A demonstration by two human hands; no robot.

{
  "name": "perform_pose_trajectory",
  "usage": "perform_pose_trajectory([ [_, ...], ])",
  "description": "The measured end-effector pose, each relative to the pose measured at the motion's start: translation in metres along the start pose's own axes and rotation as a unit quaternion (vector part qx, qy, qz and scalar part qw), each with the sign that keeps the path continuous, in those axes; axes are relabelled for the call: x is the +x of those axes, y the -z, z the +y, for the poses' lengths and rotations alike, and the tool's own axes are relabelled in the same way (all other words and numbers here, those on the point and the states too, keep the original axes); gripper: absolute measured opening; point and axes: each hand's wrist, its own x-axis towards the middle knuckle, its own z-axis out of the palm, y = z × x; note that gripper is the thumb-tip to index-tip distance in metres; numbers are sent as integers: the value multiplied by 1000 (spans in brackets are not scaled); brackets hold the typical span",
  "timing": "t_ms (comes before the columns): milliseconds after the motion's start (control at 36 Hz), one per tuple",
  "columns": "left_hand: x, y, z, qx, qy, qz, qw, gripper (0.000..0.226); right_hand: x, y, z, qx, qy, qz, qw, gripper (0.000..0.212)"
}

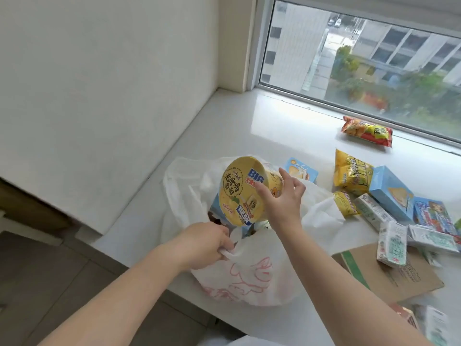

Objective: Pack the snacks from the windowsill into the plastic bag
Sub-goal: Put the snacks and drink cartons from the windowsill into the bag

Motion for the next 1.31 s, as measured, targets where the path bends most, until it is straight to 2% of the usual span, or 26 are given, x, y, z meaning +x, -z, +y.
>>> perform_pose_trajectory([
  [83, -6, -11, 6, -53, -42, -17, 998, 18, -9, 1, 9, -97, 51, -47, 993, 81],
  [139, -8, -14, 7, -106, -44, -7, 993, 14, -15, 9, 11, -194, 114, -87, 970, 80],
  [167, -8, -14, 6, -138, -37, 8, 990, 12, -18, 14, 11, -261, 148, -122, 946, 81],
  [222, -8, -11, 3, -196, -20, 34, 980, 5, -21, 24, 12, -399, 179, -213, 874, 81],
  [278, -8, -6, 4, -213, -17, 42, 976, 15, -23, 30, 24, -479, 143, -282, 819, 76],
  [306, -6, -5, 6, -198, -13, 39, 979, 9, -25, 33, 34, -491, 103, -301, 811, 75],
  [333, -6, -3, 10, -172, -14, 34, 984, 3, -28, 34, 45, -491, 62, -310, 812, 75],
  [389, 0, -2, 18, -98, -8, 24, 995, 16, -36, 34, 63, -484, 21, -311, 818, 78],
  [444, 9, -1, 26, -17, 11, 22, 1000, 22, -37, 34, 67, -468, 49, -282, 836, 72],
  [500, 19, 0, 34, 20, 22, 25, 999, 25, -34, 37, 60, -437, 106, -227, 864, 55],
  [611, 35, 3, 65, 16, -22, 29, 999, 49, -29, 58, 51, -389, 159, -119, 900, 32],
  [694, 46, 2, 94, 23, -54, 52, 997, 48, -30, 81, 60, -364, 160, -62, 915, 28],
  [778, 63, -5, 121, 32, -55, 116, 991, 41, -37, 109, 78, -359, 145, -19, 922, 30],
  [889, 86, -20, 163, 43, -59, 138, 988, 36, -53, 148, 109, -348, 107, 18, 931, 31],
  [1167, 132, -78, 307, 84, -90, 84, 989, 36, -85, 283, 185, -359, 63, 61, 929, 34],
  [1306, 158, -107, 378, 39, -89, 67, 993, 34, -99, 351, 232, -366, 10, 54, 929, 35],
])
